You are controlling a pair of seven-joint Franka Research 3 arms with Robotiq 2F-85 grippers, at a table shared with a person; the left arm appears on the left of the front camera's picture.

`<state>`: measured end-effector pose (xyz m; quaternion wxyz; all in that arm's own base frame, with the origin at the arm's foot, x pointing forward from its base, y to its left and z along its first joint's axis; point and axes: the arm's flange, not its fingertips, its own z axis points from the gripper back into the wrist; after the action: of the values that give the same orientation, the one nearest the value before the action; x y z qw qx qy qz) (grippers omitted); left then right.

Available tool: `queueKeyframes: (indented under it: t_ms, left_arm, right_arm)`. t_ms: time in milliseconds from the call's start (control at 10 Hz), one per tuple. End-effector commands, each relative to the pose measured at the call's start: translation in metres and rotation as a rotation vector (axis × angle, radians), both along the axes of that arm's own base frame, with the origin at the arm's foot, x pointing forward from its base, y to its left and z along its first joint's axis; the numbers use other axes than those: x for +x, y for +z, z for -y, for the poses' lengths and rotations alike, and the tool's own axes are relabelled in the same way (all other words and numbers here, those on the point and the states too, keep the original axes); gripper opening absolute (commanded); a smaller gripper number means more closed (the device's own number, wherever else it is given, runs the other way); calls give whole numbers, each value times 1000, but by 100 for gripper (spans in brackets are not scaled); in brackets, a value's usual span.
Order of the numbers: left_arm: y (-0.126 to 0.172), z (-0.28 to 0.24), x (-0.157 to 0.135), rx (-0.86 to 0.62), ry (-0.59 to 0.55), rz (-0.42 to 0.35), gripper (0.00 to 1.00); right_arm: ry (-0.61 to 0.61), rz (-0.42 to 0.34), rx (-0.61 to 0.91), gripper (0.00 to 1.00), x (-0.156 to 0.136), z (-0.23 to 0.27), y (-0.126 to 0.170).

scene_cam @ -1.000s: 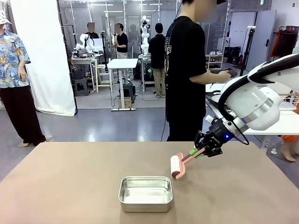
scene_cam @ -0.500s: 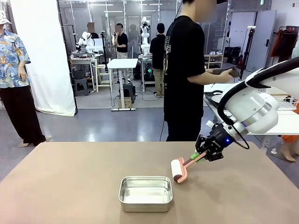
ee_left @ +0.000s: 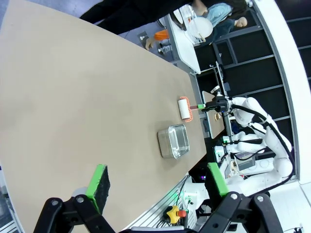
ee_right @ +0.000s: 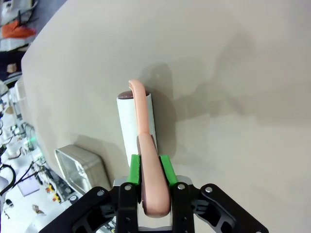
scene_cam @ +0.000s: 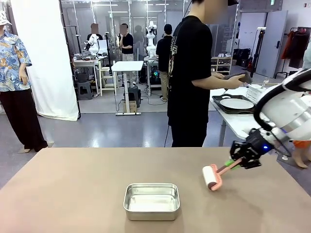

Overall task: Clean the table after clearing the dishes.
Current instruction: When the right (or left) Handle tray is removed, use the right hand (or left hand) to clean the right (or left) side of the table with the Lint Roller.

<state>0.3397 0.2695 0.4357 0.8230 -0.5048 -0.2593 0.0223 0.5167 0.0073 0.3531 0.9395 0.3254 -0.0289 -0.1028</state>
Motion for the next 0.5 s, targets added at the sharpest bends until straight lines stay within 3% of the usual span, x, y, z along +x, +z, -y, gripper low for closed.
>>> queueKeyframes:
  t_ms: [0,400]
  left_arm:
    - [0,-1,-3,-4,0,14,100]
    - [0,-1,-3,-4,0,14,100]
  right_arm:
    - [-49,58,-208,21,-13,39,-29]
    - [-21,165,-438,21,-10,61,-11]
